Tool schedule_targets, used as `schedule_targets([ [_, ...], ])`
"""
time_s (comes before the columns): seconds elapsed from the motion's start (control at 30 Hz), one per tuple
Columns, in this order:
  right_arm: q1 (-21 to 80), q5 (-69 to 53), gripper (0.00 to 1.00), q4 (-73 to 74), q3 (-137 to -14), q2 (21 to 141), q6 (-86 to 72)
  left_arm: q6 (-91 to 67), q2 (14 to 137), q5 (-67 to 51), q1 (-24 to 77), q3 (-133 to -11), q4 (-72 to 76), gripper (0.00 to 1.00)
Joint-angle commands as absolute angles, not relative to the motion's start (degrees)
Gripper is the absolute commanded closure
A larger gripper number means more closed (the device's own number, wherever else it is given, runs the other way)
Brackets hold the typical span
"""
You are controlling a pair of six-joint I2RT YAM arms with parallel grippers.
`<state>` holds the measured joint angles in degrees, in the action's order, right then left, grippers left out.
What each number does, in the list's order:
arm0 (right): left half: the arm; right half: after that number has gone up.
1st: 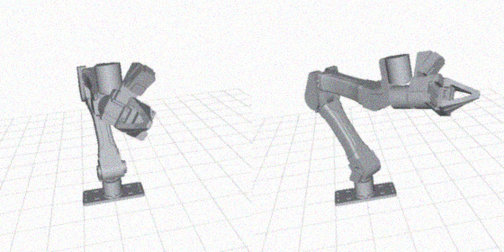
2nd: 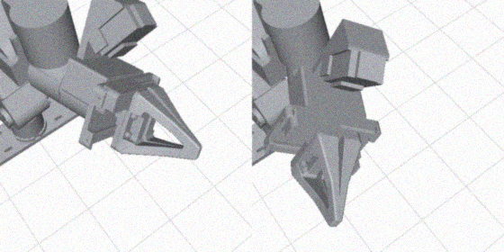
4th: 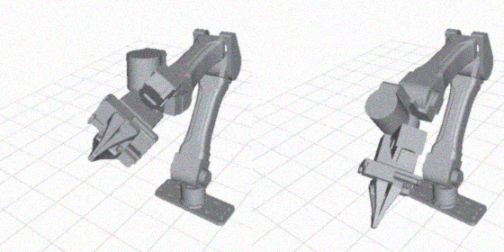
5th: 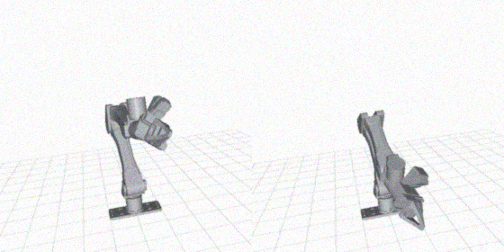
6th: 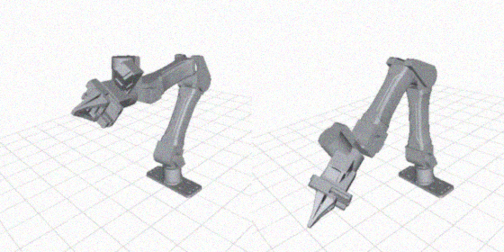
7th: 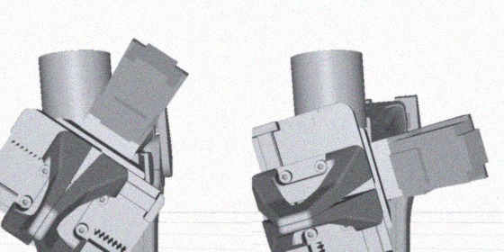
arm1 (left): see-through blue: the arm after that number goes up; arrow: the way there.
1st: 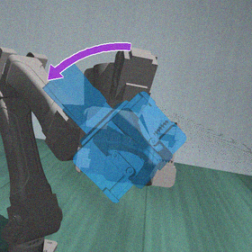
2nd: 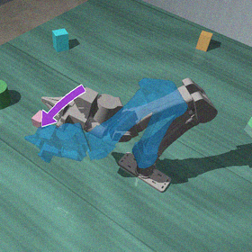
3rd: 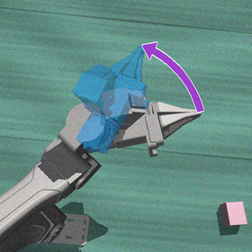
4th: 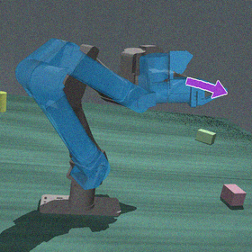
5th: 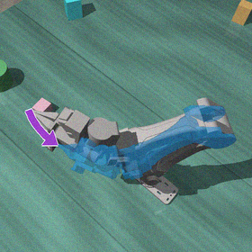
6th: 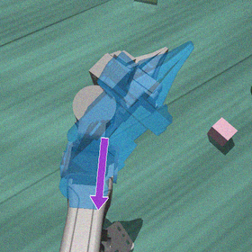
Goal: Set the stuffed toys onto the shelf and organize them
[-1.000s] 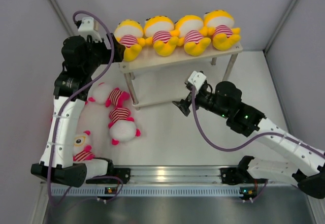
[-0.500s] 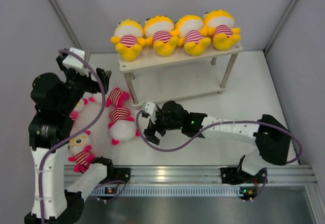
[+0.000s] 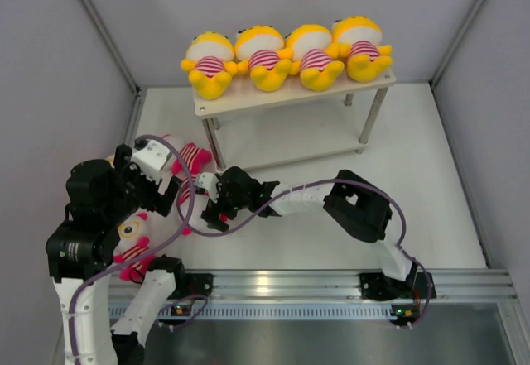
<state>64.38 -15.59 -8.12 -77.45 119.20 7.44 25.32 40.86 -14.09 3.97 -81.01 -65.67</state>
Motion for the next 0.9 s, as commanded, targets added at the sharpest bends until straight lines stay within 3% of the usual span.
schedule_targets([
  [0.0, 64.34, -15.03, 0.04, -10.46, -83.67, 121.90, 6.68, 28.39, 39.03, -12.40, 2.90, -80.86, -69.52, 0.08],
  [0.07, 64.25, -15.38, 0.18, -10.89, -83.50, 122.61, 6.15, 29.35, 38.94, -13.53, 2.90, -82.70, -71.01, 0.08],
  [0.1, 64.25, -16.08, 0.46, -11.07, -82.63, 122.52, 5.46, 29.96, 38.76, -14.58, 2.90, -83.31, -71.62, 0.08],
  [0.2, 63.99, -17.39, 1.00, -13.27, -79.12, 119.45, 1.95, 32.51, 38.32, -20.03, 2.90, -85.69, -74.26, 0.09],
  [0.4, 63.63, -20.20, 1.00, -3.73, -75.85, 105.40, -7.52, 41.12, 38.23, -28.74, 3.34, -88.33, -82.00, 0.08],
  [0.43, 63.37, -21.17, 1.00, -2.39, -75.76, 101.99, -9.47, 42.61, 37.88, -28.83, 3.51, -88.16, -82.70, 0.01],
  [0.53, 62.40, -26.45, 1.00, -0.18, -74.97, 96.35, -17.29, 47.87, 37.71, -30.06, 4.13, -88.15, -85.86, 0.01],
  [0.87, 62.14, -32.78, 1.00, 4.65, -77.95, 89.03, -25.31, 55.55, 39.99, -32.78, 4.83, -87.19, -86.48, 0.01],
])
